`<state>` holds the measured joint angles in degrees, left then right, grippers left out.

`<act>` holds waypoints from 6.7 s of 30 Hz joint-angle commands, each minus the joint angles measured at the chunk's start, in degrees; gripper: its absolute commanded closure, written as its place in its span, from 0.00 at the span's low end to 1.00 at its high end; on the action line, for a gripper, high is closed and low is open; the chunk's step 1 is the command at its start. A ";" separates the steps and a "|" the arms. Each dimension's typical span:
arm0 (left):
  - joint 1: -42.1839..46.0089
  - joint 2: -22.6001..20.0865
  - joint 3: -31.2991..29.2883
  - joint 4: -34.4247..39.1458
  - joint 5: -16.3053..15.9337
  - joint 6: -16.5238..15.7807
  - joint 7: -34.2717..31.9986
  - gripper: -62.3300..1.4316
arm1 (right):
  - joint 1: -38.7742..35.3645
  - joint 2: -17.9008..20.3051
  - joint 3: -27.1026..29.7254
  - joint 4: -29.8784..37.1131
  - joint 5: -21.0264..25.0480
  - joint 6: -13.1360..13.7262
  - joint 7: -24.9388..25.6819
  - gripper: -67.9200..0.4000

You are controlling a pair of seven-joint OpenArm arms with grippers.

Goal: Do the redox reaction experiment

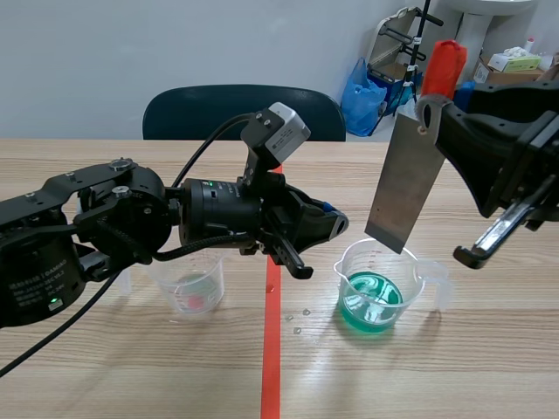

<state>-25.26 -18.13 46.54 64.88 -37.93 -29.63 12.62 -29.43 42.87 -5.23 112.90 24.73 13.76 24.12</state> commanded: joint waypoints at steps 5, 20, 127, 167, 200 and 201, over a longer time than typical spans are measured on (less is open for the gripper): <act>-0.31 -2.97 -0.61 1.86 -0.44 -0.11 -3.50 0.94 | 0.57 0.61 0.79 1.16 0.59 -0.42 1.25 0.97; 29.68 -30.10 -27.82 15.47 -0.46 -0.39 -18.23 0.94 | 0.57 0.61 0.79 1.16 0.59 -0.42 1.25 0.97; 100.70 -12.24 -77.11 17.70 36.06 3.37 -68.57 0.00 | -0.42 0.61 0.79 1.16 0.59 -0.85 1.25 0.97; 100.70 -12.24 -77.11 17.68 36.09 3.34 -68.50 0.00 | -0.39 0.61 0.79 1.16 0.33 -0.85 1.03 0.97; 100.70 -12.22 -77.11 17.68 36.09 3.32 -68.48 0.00 | 7.85 -2.86 -5.09 -11.19 -0.63 3.67 2.16 0.97; 100.70 -12.22 -77.11 17.68 36.09 3.32 -68.48 0.00 | 8.33 -3.21 -5.60 -11.76 -0.90 3.67 2.12 0.97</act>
<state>75.37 -30.50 -30.50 81.91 -1.50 -26.15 -54.74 -22.20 39.83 -10.72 101.03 23.44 17.58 25.43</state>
